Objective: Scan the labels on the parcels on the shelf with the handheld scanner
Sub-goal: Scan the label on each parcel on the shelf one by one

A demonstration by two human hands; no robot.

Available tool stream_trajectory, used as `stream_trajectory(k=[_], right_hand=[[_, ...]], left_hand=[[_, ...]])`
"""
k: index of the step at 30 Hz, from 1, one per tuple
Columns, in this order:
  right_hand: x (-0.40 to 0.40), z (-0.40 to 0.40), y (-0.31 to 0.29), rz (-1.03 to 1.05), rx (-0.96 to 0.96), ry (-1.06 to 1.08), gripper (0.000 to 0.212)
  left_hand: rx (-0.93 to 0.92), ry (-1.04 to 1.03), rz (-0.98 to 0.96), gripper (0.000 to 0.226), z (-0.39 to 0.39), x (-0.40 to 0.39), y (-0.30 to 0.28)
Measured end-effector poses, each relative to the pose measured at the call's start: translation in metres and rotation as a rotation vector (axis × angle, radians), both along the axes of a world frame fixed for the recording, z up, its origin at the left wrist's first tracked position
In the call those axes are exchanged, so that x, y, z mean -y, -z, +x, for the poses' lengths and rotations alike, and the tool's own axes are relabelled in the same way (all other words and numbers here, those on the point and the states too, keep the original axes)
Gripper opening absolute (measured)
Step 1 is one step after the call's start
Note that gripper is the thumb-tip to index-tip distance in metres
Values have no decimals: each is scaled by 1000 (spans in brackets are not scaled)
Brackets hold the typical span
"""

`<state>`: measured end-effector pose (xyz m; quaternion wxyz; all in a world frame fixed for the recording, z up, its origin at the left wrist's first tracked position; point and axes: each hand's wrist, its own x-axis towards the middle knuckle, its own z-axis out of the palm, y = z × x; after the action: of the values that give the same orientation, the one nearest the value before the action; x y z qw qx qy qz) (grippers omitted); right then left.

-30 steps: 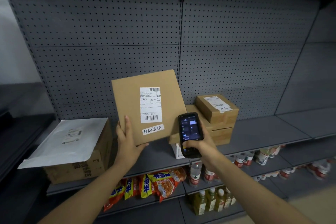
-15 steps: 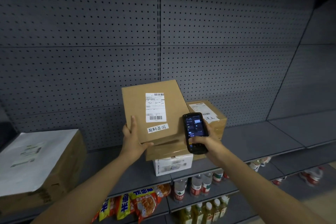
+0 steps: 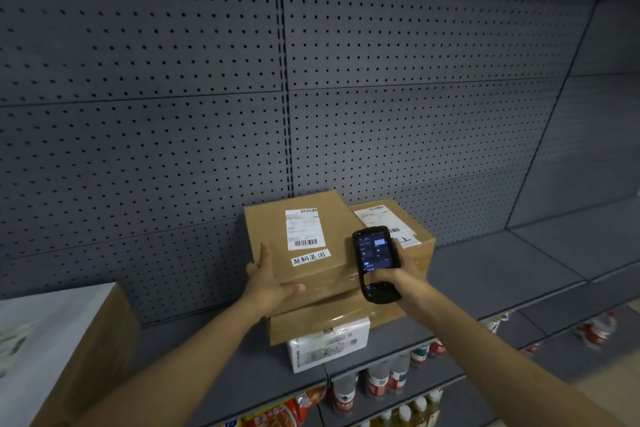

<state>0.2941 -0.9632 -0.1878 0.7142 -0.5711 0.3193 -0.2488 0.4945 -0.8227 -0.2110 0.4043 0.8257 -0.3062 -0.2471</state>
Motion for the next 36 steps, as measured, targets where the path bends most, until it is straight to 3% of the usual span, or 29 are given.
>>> stream_trajectory(k=[6,18,25,28,32,36], right_hand=[[17,1,14,-46,-81,5,64],[40,12,23,-43,-128,-45,73],[41,17,23,-26,-144,-55,90],[40,21,20,-68,-177,-35,95],[31,31,12,-211,-227,-30,85],[2,55,6,-350,-128,33,90]], left_hand=[[-12,7,27,123,7,17,15],[19,-36,26,127,5,22,19],[86,-37,59,130,7,18,20],[94,-10,93,132,7,17,18],[89,21,124,135,6,6,15],[102,42,176,133,8,-21,16]])
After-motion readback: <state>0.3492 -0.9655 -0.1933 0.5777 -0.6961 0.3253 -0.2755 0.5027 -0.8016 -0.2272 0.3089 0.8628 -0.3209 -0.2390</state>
